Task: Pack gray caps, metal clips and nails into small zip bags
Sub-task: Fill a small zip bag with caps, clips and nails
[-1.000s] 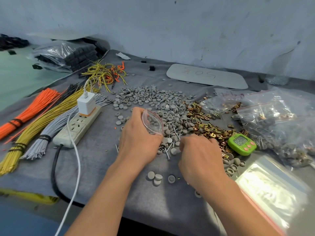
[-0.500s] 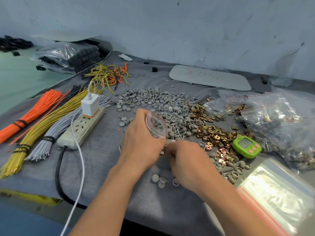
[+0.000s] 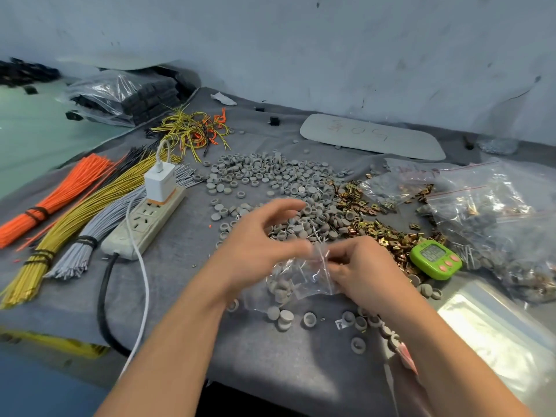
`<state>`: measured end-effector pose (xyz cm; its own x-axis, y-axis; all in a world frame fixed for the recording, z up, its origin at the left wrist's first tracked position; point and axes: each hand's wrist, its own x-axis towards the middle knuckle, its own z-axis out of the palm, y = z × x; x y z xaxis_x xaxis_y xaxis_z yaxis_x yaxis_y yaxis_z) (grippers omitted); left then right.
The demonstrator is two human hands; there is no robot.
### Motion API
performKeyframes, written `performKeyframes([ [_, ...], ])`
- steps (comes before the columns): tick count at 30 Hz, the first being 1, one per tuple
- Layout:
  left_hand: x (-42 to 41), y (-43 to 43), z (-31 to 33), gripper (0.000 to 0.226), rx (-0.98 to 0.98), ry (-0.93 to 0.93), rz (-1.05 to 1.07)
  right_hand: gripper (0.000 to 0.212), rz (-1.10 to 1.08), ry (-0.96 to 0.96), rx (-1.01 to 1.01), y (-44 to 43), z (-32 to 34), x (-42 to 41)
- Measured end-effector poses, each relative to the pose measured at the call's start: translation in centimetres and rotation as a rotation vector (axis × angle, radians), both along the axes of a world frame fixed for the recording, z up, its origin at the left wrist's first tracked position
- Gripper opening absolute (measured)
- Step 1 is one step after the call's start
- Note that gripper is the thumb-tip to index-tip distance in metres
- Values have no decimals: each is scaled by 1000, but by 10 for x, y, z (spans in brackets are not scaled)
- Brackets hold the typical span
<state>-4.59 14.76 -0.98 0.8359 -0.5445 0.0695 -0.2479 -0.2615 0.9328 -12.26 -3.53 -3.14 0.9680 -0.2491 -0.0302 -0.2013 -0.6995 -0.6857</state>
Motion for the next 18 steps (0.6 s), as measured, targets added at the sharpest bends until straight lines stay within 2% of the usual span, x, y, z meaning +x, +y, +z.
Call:
performKeyframes([
  [1,4,5,-1,44,-63,61,130,19,22,33,-45,-2,-1,0],
  [2,7,9,-3,36,-29,65,237,18,37,58,-66,-3,-2,1],
  [3,10,13,-7,38,71,31,289,19,53,79,-56,-3,-2,1],
  [6,14,20,-16,35,289,26,226,22,125,94,-21,1,1,0],
  [14,17,31,-21,38,325,16,110,20,174,76,-118,16,-8,3],
  [17,17,29,-22,36,387,-60,111,31,175,25,-104,24,-8,3],
  [18,17,29,-23,35,409,-84,113,23,170,-6,-74,26,-9,3],
])
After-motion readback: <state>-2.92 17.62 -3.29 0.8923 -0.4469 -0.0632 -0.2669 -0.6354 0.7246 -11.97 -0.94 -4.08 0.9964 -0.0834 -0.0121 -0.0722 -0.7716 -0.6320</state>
